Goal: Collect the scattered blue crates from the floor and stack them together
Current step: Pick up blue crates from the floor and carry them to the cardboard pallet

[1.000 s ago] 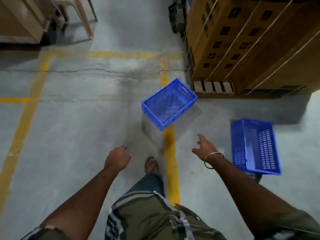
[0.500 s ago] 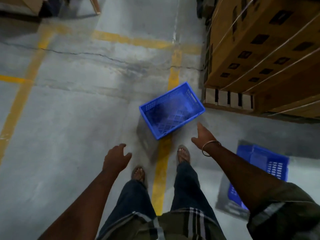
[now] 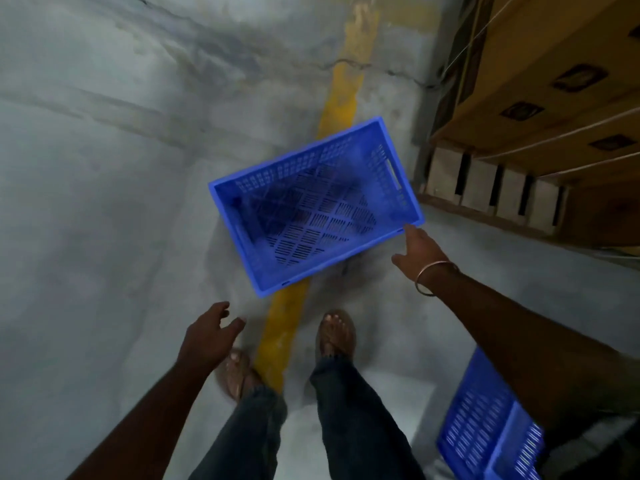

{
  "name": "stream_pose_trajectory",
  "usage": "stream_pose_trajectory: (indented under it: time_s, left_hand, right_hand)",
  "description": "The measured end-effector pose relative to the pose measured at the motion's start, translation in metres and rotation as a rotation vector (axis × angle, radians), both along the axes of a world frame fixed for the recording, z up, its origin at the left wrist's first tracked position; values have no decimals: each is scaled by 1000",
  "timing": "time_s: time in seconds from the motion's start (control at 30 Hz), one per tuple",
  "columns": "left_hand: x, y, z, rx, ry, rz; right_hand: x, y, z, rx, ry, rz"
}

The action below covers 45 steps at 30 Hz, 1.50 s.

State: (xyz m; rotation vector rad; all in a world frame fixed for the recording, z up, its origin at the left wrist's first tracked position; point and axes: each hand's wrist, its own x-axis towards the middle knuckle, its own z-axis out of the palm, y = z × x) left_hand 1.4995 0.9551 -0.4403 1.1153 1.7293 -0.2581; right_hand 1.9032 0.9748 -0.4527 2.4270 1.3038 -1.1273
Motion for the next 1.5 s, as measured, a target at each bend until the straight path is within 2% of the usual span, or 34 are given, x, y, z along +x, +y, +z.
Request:
stream_pose_trajectory:
  time_s: [0.2,0.37,0.5,0.6,0.77,0.93,1.07,1.23,1.37,1.5]
  left_hand:
    - [31,38,-127,43,-42,219]
    - [39,60,-183,146,-111,382]
    - [21,68,-227,83,-128,544]
    - [10,66,-223,96,-32,553]
    - [-28,43,-185,126,118,572]
    - [-90,15,-158,88,130,676]
    - [-120,-10,-78,101,164,667]
    - [-132,-59,107,223,263,563]
    - [-157,-93,239,254,422,419]
    - [-175,-120,338,324,497,348]
  right_hand:
    - [58,40,-114,137,-94,-77]
    - [84,70,-165,164,-91,-171]
    - [84,83,-178,173,-143,-283]
    - [79,76,-171,178,-168,-253]
    - [48,46,-137,161,-200,-162]
    - [10,18,-88,69,-216,-93]
    - [-22,-9,-19,15,-183,-97]
    - [-62,-52,109,29,-145,-32]
    - [-90,-63,214,105,-164,119]
    - [-113,-46,291,202,-129,356]
